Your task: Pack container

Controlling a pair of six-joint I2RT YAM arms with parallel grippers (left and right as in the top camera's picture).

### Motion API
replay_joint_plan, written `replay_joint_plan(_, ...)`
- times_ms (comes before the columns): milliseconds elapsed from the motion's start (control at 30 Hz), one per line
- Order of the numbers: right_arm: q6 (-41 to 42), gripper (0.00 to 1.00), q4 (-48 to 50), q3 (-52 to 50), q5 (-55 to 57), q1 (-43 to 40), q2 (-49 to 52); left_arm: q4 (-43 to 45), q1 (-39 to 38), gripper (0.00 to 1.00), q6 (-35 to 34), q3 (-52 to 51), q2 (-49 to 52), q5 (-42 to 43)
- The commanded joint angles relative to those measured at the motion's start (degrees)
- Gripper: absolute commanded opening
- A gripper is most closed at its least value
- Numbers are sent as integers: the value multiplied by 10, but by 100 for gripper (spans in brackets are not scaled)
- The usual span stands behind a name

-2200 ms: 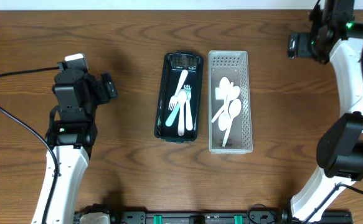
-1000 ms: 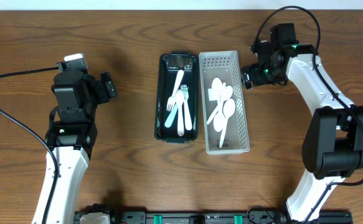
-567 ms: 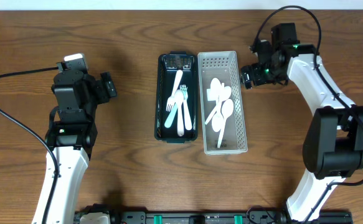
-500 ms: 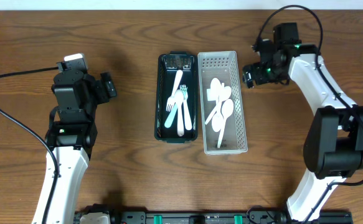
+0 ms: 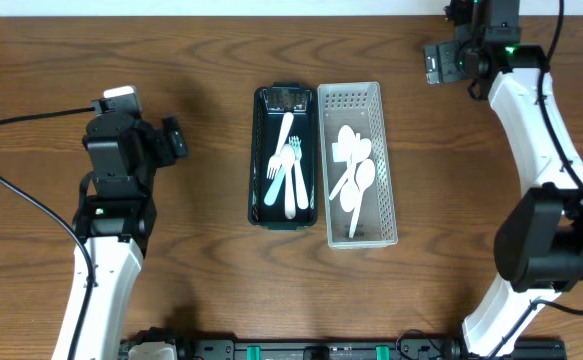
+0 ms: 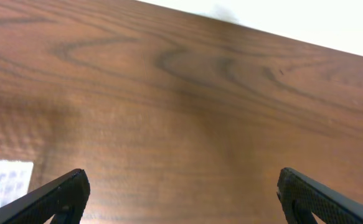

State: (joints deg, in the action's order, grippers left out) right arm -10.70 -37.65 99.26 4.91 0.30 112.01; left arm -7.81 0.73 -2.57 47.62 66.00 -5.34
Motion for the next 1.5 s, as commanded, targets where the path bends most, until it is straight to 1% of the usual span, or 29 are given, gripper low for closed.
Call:
replay_joint_plan(0,8,99,-20,4,21,-17,-38,0,-35,98,63,-10,-41,-7)
replay_joint_plan(100,24,99,-18,-26,5,-37,-89,0,-78,98,69,-31,-85,-7)
replay_joint_plan(200,34,99,-2,-77,-7,-51,-152,7,-109,98,69,-62,-126,-7)
replay_joint_plan(367,54,99,34,-209,-9,-56,-281,11,-146,98,61,-132,-213,-7)
replay_joint_plan(433,65,99,45,-260,-9,-55,-326,20,-153,98,44,-166,-256,-7)
replay_joint_plan(567,99,99,47,-361,-9,-54,-419,23,-161,98,42,-223,-353,-7)
replay_joint_plan(700,105,99,41,-448,-9,-42,-504,-13,-161,98,42,-256,-445,-7)
replay_joint_plan(833,107,99,24,-522,-9,-13,-584,-42,-161,98,42,-259,-506,-7)
replay_joint_plan(933,107,99,23,-554,-3,15,-634,-45,-161,98,42,-259,-531,-19)
replay_joint_plan(1000,107,99,18,-564,17,31,-660,-43,-160,98,42,-259,-543,-40)
replay_joint_plan(1067,107,99,10,-570,37,39,-678,-41,-160,98,41,-259,-551,-44)
replay_joint_plan(1233,107,99,-19,-571,39,40,-681,-45,-160,98,29,-259,-553,-44)
replay_joint_plan(1467,107,99,-43,-571,39,40,-679,-92,-160,98,29,-259,-553,-44)
